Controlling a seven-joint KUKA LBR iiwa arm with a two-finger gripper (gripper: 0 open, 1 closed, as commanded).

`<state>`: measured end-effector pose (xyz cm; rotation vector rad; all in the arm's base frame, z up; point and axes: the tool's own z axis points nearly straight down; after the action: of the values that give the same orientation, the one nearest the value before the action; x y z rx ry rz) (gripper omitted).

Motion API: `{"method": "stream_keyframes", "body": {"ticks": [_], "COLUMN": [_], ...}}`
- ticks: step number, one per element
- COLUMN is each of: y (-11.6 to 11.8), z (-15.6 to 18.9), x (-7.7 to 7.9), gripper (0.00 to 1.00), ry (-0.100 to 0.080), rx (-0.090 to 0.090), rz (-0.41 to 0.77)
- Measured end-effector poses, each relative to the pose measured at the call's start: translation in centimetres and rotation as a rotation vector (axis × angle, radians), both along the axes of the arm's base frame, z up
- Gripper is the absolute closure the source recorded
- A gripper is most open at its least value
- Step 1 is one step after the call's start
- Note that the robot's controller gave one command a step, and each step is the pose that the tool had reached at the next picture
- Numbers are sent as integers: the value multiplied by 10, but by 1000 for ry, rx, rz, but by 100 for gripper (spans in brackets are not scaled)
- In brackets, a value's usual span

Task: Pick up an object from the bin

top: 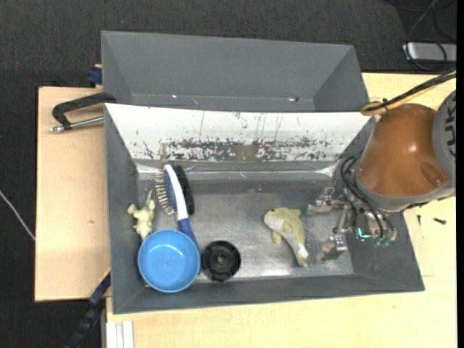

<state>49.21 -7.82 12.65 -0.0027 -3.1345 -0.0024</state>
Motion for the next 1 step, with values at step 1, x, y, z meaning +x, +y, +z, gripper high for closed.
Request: {"method": "stream_keyframes", "body": {"ticks": [1], "y": [36], "z": [-51], "x": [22], "gripper": [0], "ry": [-21], "rx": [-6], "rz": [404]}}
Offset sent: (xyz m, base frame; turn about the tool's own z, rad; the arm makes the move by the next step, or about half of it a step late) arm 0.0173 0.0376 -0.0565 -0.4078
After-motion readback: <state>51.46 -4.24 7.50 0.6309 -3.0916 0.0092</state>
